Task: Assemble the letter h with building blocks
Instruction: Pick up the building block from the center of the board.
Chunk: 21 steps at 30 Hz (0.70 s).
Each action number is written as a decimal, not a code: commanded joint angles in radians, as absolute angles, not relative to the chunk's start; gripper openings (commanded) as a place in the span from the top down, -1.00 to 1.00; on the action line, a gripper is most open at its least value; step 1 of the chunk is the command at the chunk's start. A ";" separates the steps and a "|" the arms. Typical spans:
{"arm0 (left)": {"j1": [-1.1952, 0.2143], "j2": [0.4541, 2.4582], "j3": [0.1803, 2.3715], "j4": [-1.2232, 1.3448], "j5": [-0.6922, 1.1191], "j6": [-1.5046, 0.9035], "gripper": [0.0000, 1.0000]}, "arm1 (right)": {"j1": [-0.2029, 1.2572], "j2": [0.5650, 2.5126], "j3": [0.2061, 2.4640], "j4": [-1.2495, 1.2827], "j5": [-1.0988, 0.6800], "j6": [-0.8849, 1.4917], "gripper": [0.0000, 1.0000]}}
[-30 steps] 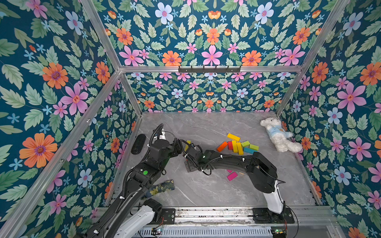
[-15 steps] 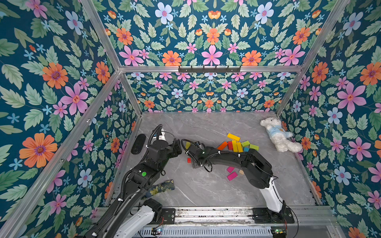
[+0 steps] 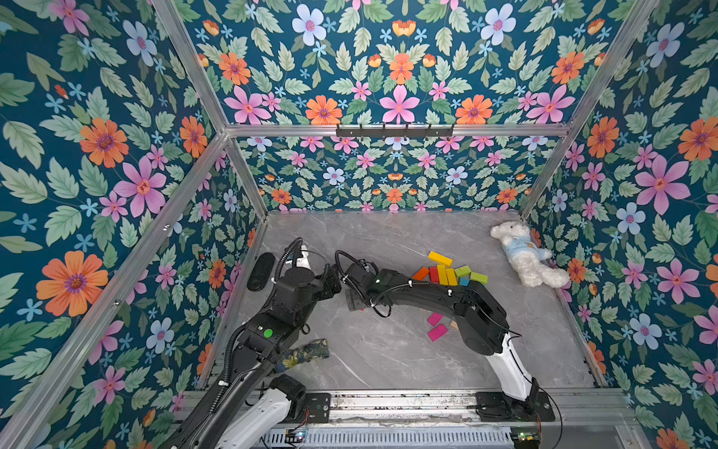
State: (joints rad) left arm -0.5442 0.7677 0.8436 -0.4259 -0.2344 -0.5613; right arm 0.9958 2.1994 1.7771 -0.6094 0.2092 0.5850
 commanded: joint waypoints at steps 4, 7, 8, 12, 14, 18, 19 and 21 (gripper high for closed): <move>-0.546 0.762 0.839 -0.391 -0.213 -0.559 -0.72 | 0.950 2.119 1.679 -0.567 0.073 0.251 -0.83; -0.546 0.764 0.838 -0.391 -0.212 -0.558 -0.72 | 0.934 2.111 1.680 -0.566 -0.003 0.176 -0.87; -0.546 0.765 0.838 -0.391 -0.213 -0.558 -0.72 | 0.935 2.122 1.698 -0.586 -0.013 0.157 -0.88; -0.546 0.766 0.843 -0.393 -0.215 -0.558 -0.72 | 0.933 2.180 1.771 -0.646 -0.006 0.113 -0.89; -0.546 0.764 0.849 -0.402 -0.219 -0.561 -0.72 | 0.928 2.194 1.782 -0.644 -0.016 0.097 -0.88; -0.546 0.740 0.897 -0.454 -0.249 -0.569 -0.73 | 0.918 2.222 1.803 -0.658 -0.025 0.073 -0.89; -0.546 0.727 0.912 -0.469 -0.257 -0.568 -0.74 | 0.918 2.227 1.806 -0.658 -0.025 0.068 -0.89; -0.546 0.696 0.943 -0.488 -0.277 -0.559 -0.76 | 0.917 2.236 1.813 -0.657 -0.023 0.061 -0.89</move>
